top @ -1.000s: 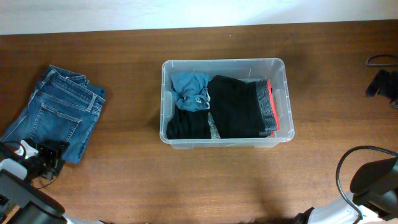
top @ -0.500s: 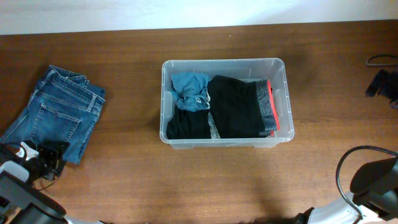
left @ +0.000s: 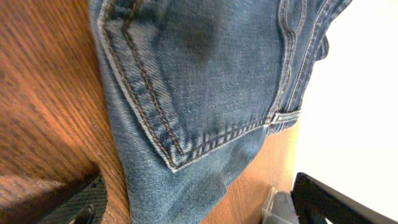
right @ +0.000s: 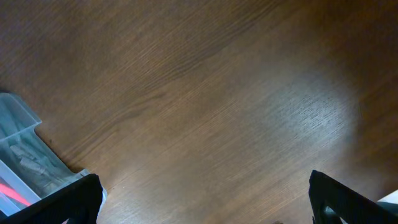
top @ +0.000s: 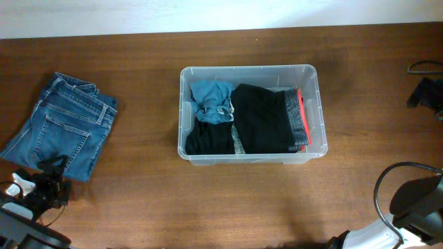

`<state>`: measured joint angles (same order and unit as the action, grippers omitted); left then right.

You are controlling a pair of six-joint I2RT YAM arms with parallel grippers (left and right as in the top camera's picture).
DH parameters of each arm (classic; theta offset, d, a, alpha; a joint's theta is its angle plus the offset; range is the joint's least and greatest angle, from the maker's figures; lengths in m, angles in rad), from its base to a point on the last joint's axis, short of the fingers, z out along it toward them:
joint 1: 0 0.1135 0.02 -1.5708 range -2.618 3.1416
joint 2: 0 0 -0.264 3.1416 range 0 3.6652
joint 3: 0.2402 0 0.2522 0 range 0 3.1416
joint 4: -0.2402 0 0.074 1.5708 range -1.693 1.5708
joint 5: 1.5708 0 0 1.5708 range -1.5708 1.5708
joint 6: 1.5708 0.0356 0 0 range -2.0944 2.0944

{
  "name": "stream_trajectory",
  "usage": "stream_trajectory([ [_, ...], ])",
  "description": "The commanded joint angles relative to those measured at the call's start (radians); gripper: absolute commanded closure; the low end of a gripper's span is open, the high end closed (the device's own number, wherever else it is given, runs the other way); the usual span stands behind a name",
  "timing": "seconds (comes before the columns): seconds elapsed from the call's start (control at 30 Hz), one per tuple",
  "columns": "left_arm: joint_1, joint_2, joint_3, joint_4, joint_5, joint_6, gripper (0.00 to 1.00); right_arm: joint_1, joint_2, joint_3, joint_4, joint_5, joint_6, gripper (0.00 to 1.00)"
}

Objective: Pack container

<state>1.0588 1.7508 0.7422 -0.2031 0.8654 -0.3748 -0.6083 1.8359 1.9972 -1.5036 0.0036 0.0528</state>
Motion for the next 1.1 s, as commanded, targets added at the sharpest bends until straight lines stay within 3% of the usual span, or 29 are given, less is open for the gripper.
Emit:
stream_trajectory([
  [0.0, 0.0, 0.063, -0.061, -0.012, -0.2, 0.007, 0.02, -0.001, -0.011, 0.017, 0.0, 0.009, 0.008, 0.01],
  [0.73, -0.112, 0.063, -0.061, 0.121, -0.252, -0.051, 0.01, -0.001, -0.011, 0.017, 0.0, 0.009, 0.008, 0.02],
  [0.83, -0.112, 0.063, -0.061, 0.117, -0.252, -0.051, 0.1, -0.001, -0.011, 0.017, 0.0, 0.009, 0.008, 0.02],
  [0.97, -0.112, 0.063, -0.061, 0.113, -0.252, -0.051, 0.33, -0.001, -0.011, 0.017, 0.0, 0.009, 0.008, 0.02],
  [1.07, -0.112, 0.063, -0.061, 0.113, -0.252, -0.051, 0.38, -0.001, -0.011, 0.017, 0.0, 0.009, 0.008, 0.02],
])
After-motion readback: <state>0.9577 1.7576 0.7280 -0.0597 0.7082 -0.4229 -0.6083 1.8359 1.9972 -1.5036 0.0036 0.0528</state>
